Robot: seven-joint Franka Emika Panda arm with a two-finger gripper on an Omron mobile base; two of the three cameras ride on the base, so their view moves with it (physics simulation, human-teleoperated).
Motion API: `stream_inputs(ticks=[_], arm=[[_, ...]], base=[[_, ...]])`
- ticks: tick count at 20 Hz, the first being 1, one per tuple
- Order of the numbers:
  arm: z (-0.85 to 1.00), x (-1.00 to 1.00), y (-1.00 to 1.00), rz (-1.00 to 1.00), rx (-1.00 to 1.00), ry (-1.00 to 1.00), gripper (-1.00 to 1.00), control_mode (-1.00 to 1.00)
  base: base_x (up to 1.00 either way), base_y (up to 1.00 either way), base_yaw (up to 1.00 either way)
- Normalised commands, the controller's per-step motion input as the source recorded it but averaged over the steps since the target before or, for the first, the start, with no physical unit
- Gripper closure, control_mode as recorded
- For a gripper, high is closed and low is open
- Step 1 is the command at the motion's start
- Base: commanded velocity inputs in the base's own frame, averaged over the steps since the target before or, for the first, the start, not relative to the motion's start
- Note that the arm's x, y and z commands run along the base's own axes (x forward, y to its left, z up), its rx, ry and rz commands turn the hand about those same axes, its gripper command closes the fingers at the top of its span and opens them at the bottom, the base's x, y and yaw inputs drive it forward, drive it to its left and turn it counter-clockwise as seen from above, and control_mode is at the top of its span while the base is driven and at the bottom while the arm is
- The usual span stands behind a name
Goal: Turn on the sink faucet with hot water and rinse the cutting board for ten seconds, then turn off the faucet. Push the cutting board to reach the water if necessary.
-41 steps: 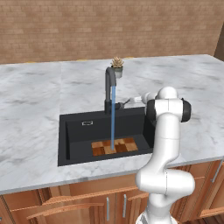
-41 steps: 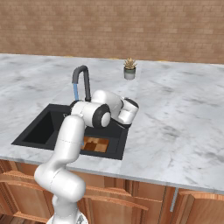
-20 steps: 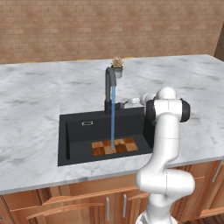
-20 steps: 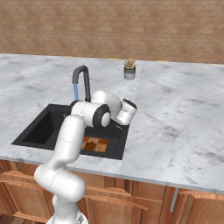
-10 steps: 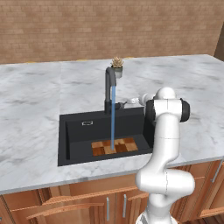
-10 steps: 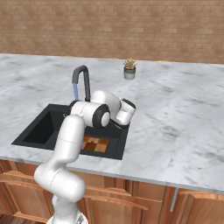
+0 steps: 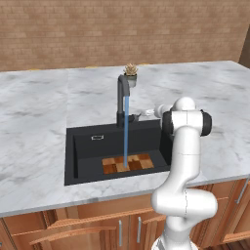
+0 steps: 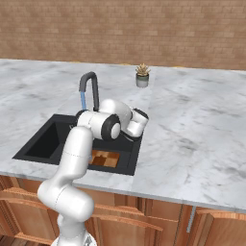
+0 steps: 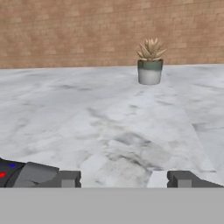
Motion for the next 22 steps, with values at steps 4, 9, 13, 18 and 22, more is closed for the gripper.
stream_inputs(ticks=[4,9,13,18,22], arm=[[-0.1,0.05,0.44,0.02,0.0,0.0,-1.0,-1.0],[-0.16,0.02,0.51,0.01,0.0,0.0,-1.0,-1.0],[-0.19,0.05,0.54,0.02,0.0,0.0,-1.0,-1.0],[-0.21,0.01,0.57,0.02,0.0,0.0,-1.0,-1.0],[-0.22,0.0,0.56,0.02,0.0,0.0,-1.0,-1.0]], base=[[0.0,0.0,0.0],[0.0,0.0,0.0],[0.0,0.0,0.0],[0.0,0.0,0.0],[0.0,0.0,0.0]])
